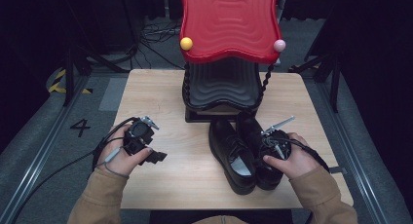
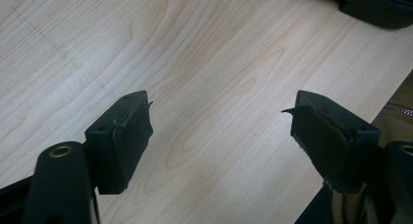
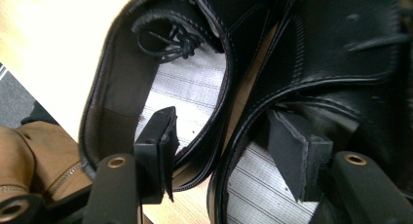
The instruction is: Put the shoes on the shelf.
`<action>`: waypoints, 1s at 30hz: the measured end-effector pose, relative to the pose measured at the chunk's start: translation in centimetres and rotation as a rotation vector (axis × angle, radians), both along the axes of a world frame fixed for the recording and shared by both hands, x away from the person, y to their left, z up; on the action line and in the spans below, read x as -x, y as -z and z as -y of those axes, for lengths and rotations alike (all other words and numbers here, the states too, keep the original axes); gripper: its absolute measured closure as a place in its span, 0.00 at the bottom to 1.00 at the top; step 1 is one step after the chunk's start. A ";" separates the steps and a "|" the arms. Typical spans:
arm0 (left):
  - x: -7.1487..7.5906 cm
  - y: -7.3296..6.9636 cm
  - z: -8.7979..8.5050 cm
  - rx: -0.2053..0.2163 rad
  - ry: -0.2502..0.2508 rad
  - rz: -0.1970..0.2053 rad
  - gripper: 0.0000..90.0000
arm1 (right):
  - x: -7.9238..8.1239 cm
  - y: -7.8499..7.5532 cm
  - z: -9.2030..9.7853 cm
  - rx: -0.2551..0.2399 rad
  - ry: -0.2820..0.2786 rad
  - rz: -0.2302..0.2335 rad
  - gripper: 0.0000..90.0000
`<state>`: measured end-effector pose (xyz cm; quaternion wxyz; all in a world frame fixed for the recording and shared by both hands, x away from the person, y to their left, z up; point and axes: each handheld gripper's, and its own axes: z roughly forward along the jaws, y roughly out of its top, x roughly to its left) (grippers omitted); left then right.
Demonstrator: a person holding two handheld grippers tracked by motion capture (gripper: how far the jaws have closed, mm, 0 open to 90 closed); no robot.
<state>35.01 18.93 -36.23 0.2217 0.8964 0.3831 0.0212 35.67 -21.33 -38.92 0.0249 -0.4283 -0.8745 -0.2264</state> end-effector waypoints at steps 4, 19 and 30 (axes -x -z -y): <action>0.1 0.0 -0.1 -0.001 -0.005 0.001 0.26 | -0.4 0.9 -0.6 0.015 0.021 -0.017 0.50; -0.2 0.3 -0.1 -0.004 -0.025 -0.007 0.25 | -0.9 2.9 -2.0 0.091 0.090 -0.024 0.61; -0.5 0.4 0.7 -0.010 -0.006 -0.013 0.25 | -1.7 3.0 -3.3 0.215 0.143 -0.062 0.78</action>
